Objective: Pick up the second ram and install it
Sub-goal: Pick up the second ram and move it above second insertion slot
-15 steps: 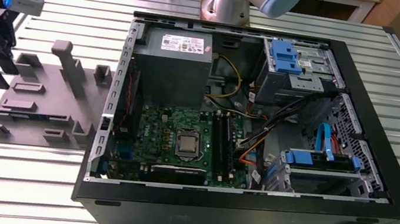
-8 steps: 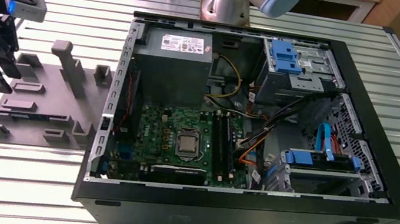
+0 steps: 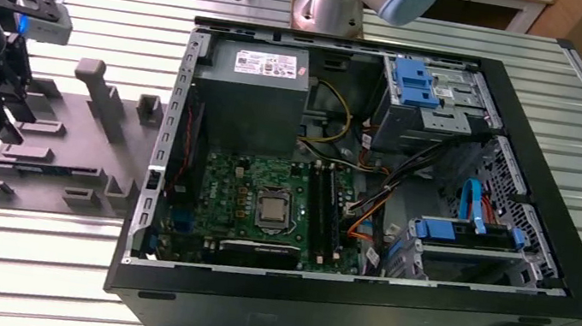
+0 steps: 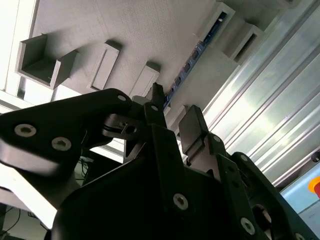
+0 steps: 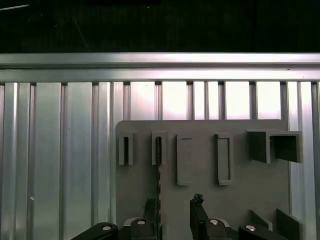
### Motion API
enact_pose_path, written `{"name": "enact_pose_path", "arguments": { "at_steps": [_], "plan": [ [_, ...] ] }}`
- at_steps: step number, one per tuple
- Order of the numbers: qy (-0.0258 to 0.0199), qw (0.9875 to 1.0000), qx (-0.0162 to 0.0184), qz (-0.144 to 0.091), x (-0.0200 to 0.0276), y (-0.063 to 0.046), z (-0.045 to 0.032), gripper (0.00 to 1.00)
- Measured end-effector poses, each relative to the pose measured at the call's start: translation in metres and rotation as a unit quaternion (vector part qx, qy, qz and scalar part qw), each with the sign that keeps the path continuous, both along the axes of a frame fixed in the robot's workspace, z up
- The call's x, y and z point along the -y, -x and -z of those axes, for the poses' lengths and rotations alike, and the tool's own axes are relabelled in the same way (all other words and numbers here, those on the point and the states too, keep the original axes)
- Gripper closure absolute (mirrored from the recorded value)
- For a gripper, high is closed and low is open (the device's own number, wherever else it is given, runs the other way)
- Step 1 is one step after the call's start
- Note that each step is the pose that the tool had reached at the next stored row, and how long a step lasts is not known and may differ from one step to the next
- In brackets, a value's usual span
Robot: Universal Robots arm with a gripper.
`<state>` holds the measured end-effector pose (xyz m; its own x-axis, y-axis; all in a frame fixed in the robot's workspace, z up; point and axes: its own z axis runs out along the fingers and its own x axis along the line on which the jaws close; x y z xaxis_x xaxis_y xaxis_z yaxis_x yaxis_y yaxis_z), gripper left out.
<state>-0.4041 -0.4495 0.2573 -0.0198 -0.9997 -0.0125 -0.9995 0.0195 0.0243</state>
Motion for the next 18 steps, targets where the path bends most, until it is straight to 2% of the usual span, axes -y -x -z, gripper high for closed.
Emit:
{"name": "enact_pose_path", "arguments": {
  "at_steps": [3, 12, 18],
  "plan": [
    [-0.0001, 1.0000, 0.0001, 0.000, 0.0007, 0.000, 0.0050, 0.60],
    [0.0000, 1.0000, 0.0001, 0.000, 0.0012, 0.000, 0.0077, 0.60],
    [0.0000, 1.0000, 0.0003, 0.000, 0.0038, 0.000, 0.0165, 0.60]
  ]
}}
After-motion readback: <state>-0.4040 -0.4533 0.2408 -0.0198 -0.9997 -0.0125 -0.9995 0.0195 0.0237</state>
